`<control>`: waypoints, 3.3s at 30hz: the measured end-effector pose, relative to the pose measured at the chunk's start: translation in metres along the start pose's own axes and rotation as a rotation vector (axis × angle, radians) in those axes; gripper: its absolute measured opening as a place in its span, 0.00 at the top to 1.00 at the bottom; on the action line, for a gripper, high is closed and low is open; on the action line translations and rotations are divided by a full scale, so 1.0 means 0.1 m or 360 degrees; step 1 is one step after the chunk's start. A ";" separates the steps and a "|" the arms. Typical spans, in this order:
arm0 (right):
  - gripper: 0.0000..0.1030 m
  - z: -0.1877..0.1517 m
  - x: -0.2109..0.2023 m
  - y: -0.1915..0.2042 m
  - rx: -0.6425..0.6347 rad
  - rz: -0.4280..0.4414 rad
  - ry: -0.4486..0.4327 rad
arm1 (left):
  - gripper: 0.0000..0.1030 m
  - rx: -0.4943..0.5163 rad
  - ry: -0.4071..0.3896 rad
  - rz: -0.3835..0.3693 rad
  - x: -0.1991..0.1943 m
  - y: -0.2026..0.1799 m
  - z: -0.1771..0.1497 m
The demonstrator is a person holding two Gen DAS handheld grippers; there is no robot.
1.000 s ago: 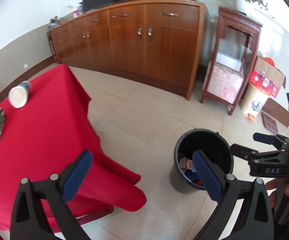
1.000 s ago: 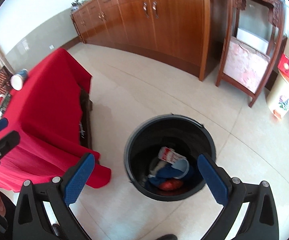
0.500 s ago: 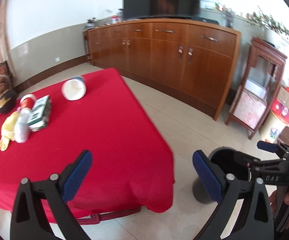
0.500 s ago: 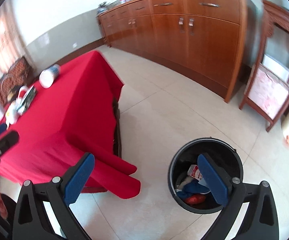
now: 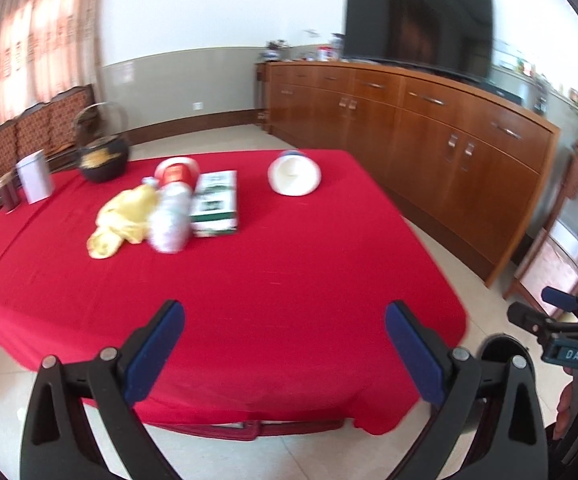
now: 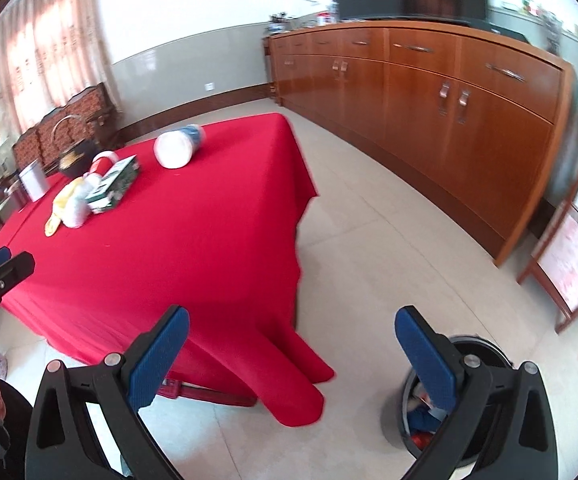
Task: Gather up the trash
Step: 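Move both tools back over the table toward the plastic bag and paper cup, then grasp the clear plastic bag with the left tool while the right tool grasps the blue-white paper cup, then carry the plastic bag and paper cup over the black trash bin with both tools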
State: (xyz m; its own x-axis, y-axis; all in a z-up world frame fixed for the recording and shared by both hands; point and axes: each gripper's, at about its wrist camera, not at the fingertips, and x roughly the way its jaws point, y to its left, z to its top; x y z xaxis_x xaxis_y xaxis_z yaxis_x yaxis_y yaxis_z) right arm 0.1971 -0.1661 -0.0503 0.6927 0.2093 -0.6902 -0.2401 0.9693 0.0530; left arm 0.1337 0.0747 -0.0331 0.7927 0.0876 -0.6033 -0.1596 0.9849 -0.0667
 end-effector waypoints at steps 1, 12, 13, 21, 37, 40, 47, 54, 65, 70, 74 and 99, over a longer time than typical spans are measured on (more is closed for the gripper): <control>0.00 0.02 0.03 0.08 -0.0019 0.0017 -0.0003 | 0.02 -0.0016 -0.0002 0.0024 0.01 0.08 0.01; 0.00 0.39 0.40 0.89 -0.0187 0.0133 -0.0045 | 0.05 -0.0131 -0.0006 0.0218 0.25 0.84 0.15; 0.00 0.43 0.44 0.94 -0.0196 0.0130 -0.0046 | 0.07 -0.0133 -0.0007 0.0223 0.30 0.88 0.18; 0.03 0.70 0.81 1.17 -0.0212 0.0097 -0.0034 | 0.14 -0.0145 0.0016 0.0232 0.69 1.07 0.36; 0.21 1.22 1.75 1.52 -0.0170 0.0096 0.0031 | 0.47 -0.0081 0.0246 0.0180 1.57 1.08 0.55; 0.23 1.35 1.95 1.60 -0.0185 0.0099 0.0046 | 0.56 -0.0083 0.0267 0.0154 1.66 1.11 0.60; 0.30 1.73 2.41 1.68 -0.0158 0.0082 0.0075 | 0.61 -0.0123 0.0245 0.0096 1.77 1.15 0.72; 0.53 1.92 2.74 1.71 -0.0131 0.0108 0.0118 | 0.63 -0.0145 0.0253 0.0089 1.83 1.16 0.73; 0.97 1.82 2.47 1.55 -0.0104 0.0193 0.0098 | 0.64 -0.0175 0.0183 0.0115 1.55 1.22 0.61; 0.97 1.62 2.17 1.43 -0.0136 0.0172 0.0061 | 0.64 -0.0171 0.0138 0.0123 1.33 1.18 0.56; 0.97 1.46 1.91 1.32 -0.0137 0.0149 0.0040 | 0.64 -0.0148 0.0122 0.0120 1.17 1.10 0.50; 0.97 0.31 0.29 0.30 0.0022 -0.0064 -0.0023 | 0.64 0.0028 0.0067 -0.0234 0.45 -0.01 0.14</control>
State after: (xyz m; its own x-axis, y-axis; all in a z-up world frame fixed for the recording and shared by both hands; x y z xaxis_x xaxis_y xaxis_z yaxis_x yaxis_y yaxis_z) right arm 0.2309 -0.1274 -0.0463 0.7115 0.1722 -0.6813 -0.2027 0.9786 0.0357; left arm 0.1777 0.0801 -0.0489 0.7814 -0.0635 -0.6208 -0.0330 0.9892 -0.1427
